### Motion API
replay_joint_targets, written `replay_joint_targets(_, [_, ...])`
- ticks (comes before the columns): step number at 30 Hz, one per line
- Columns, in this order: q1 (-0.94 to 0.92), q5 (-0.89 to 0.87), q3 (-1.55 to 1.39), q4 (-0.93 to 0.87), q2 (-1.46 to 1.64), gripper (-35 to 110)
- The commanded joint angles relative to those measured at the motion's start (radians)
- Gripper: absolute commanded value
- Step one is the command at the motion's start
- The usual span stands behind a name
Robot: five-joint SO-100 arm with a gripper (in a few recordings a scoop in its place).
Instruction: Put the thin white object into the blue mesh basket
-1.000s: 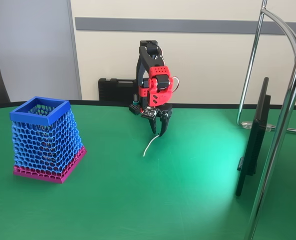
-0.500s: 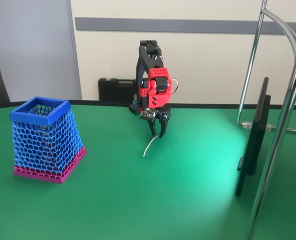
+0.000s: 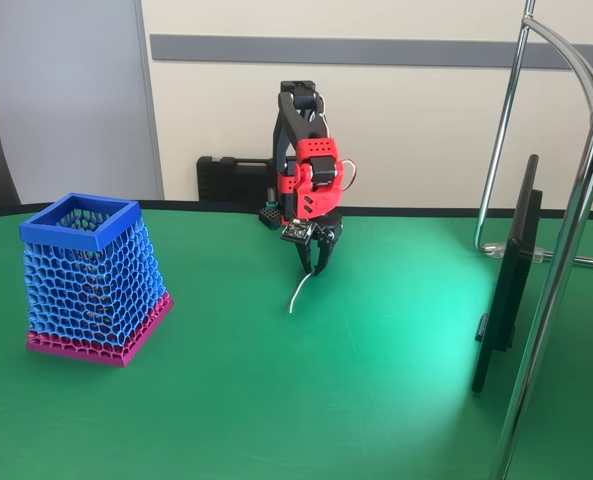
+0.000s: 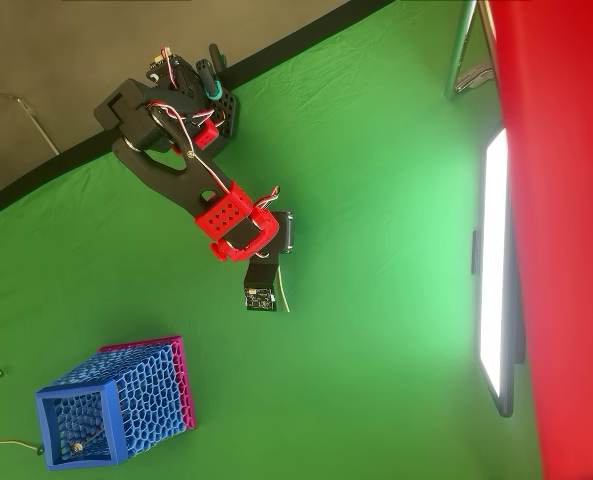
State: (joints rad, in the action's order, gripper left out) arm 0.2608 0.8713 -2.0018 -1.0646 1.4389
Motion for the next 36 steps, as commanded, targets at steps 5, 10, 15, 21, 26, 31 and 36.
replay_joint_targets(5, [-0.003, -0.005, 0.003, 0.015, 0.009, 1])
replay_joint_targets(10, [-0.011, -0.038, 0.066, 0.046, 0.037, 1])
replay_joint_targets(15, [-0.031, -0.118, 0.224, 0.054, 0.058, 1])
replay_joint_targets(21, [-0.075, -0.322, 0.426, 0.114, 0.058, 1])
replay_joint_targets(26, [-0.130, -0.583, 0.577, 0.186, 0.014, 1])
replay_joint_targets(31, [-0.196, -0.854, 0.726, 0.201, -0.025, 1])
replay_joint_targets(36, [-0.265, -1.112, 0.897, 0.196, -0.078, 1])
